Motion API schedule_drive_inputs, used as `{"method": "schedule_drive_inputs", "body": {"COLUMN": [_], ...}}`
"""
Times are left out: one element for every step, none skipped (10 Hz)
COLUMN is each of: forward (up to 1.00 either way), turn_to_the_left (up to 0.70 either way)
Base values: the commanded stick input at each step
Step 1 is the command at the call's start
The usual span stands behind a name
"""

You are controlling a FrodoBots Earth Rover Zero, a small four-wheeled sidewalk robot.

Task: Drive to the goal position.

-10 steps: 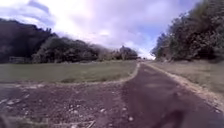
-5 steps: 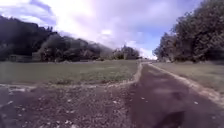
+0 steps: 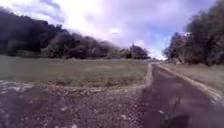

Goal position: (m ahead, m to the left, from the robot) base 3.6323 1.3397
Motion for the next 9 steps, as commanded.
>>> {"method": "schedule_drive_inputs", "body": {"forward": [0.85,0.85,0.54,0.01,0.0,0.0,0.0,0.0,0.0], "turn_to_the_left": [0.34,0.1,0.0,0.0,0.0,0.05,0.18,0.69,0.85]}}
